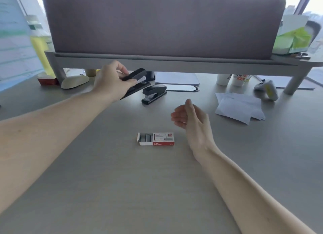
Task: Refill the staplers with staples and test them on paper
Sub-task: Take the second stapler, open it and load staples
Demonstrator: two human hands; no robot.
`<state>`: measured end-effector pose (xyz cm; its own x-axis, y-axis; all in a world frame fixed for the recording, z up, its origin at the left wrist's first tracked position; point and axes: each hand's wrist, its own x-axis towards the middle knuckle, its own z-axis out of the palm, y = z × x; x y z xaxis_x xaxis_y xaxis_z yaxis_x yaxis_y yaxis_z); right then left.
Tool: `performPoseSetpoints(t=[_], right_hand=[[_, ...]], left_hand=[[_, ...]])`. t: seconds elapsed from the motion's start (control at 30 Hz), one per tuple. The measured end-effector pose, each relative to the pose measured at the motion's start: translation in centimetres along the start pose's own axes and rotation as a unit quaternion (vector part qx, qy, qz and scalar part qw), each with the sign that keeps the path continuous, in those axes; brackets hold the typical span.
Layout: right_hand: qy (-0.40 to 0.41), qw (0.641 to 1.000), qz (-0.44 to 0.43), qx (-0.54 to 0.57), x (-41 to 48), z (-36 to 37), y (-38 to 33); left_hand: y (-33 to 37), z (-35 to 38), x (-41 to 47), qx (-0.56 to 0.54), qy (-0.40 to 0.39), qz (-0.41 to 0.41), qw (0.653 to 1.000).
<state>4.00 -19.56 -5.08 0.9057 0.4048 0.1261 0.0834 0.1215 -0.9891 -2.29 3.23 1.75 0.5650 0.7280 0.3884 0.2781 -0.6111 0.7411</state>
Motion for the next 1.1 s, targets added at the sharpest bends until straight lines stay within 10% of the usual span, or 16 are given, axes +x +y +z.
performPoseSetpoints(t=[0.63, 0.87, 1.1], right_hand=[[-0.017, 1.0, -0.011, -0.016, 0.8, 0.3, 1.4], [-0.019, 0.999, -0.013, -0.023, 0.6, 0.3, 1.2], [-0.018, 1.0, -0.009, -0.024, 0.7, 0.4, 1.2]], left_hand=[[-4.5, 7.5, 5.0, 0.068, 0.001, -0.014, 0.998], [0.3, 7.2, 3.9, 0.107, -0.045, 0.191, 0.975], [-0.4, 9.6, 2.8, 0.254, -0.105, 0.2, 0.94]])
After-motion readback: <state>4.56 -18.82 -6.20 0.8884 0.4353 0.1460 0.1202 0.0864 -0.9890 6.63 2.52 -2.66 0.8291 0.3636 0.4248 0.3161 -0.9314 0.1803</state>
